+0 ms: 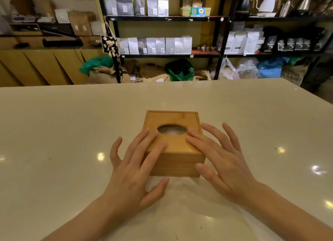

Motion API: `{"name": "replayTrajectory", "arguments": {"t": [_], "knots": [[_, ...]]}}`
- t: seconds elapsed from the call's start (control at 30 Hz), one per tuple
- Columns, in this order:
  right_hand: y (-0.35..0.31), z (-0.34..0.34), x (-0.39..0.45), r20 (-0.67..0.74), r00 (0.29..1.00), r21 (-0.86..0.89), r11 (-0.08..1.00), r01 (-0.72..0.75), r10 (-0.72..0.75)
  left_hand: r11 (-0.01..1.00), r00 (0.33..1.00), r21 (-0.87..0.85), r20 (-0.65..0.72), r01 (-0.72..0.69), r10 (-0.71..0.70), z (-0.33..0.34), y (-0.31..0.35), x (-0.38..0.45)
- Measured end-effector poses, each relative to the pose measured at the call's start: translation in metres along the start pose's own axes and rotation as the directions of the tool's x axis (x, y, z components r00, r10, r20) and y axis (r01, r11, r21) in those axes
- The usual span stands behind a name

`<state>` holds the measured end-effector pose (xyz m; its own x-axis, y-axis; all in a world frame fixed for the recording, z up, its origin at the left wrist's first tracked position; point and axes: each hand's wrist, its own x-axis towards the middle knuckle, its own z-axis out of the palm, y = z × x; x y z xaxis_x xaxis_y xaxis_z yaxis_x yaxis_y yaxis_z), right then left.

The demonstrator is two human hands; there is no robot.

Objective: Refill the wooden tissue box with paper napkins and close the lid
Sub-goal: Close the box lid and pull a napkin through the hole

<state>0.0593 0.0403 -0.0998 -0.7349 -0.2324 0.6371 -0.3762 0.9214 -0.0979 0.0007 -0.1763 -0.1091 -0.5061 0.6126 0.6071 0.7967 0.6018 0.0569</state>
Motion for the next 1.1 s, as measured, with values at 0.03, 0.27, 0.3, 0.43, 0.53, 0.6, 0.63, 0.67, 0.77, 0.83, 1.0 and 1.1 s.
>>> {"name": "replayTrajectory", "arguments": {"t": [0.03,0.27,0.3,0.43,0.53,0.6,0.63,0.67,0.77,0.83,1.0,1.1], "knots": [[0.000,0.000,0.000,0.000,1.000,0.001,1.000,0.004,-0.004,1.000,1.000,-0.011,0.004,-0.001,0.001,0.000,0.000,0.000],[0.004,-0.003,0.005,-0.027,0.999,0.087,0.996,-0.016,0.019,0.999,1.000,-0.051,0.007,-0.013,0.013,-0.001,0.005,0.001],[0.004,-0.003,0.006,-0.029,0.999,0.096,0.995,-0.020,0.023,0.998,1.000,-0.055,0.008,-0.016,0.016,-0.001,0.005,0.000],[0.003,-0.005,0.009,-0.027,0.999,0.092,0.995,-0.030,0.033,0.996,1.000,-0.085,-0.015,-0.022,0.021,-0.004,0.003,0.003],[0.002,-0.014,0.025,0.018,0.997,0.177,0.982,-0.071,0.069,0.981,0.998,-0.193,-0.067,-0.035,0.022,-0.014,-0.004,0.016],[0.004,-0.022,0.043,0.096,0.990,0.263,0.956,-0.128,0.106,0.942,0.994,-0.334,-0.106,-0.017,-0.019,-0.024,-0.009,0.031],[0.004,-0.024,0.053,0.129,0.985,0.279,0.948,-0.151,0.119,0.927,0.993,-0.375,-0.112,0.003,-0.049,-0.029,-0.012,0.038],[0.005,-0.025,0.062,0.156,0.980,0.267,0.951,-0.159,0.120,0.921,0.992,-0.389,-0.099,0.033,-0.077,-0.032,-0.014,0.046],[0.004,-0.026,0.088,0.296,0.953,0.146,0.983,-0.110,0.062,0.920,0.989,-0.363,0.069,0.150,-0.134,-0.035,-0.022,0.067],[0.001,-0.027,0.101,0.416,0.909,0.090,0.994,-0.061,0.018,0.924,0.968,-0.325,0.213,0.201,-0.135,-0.031,-0.026,0.073],[-0.006,-0.022,0.123,0.588,0.807,-0.014,0.997,0.076,-0.053,0.961,0.852,-0.153,0.510,0.229,-0.122,-0.021,-0.030,0.075],[-0.010,-0.019,0.131,0.661,0.750,-0.101,0.991,0.085,0.003,0.947,0.787,-0.124,0.593,0.297,-0.169,-0.019,-0.030,0.073]]}}
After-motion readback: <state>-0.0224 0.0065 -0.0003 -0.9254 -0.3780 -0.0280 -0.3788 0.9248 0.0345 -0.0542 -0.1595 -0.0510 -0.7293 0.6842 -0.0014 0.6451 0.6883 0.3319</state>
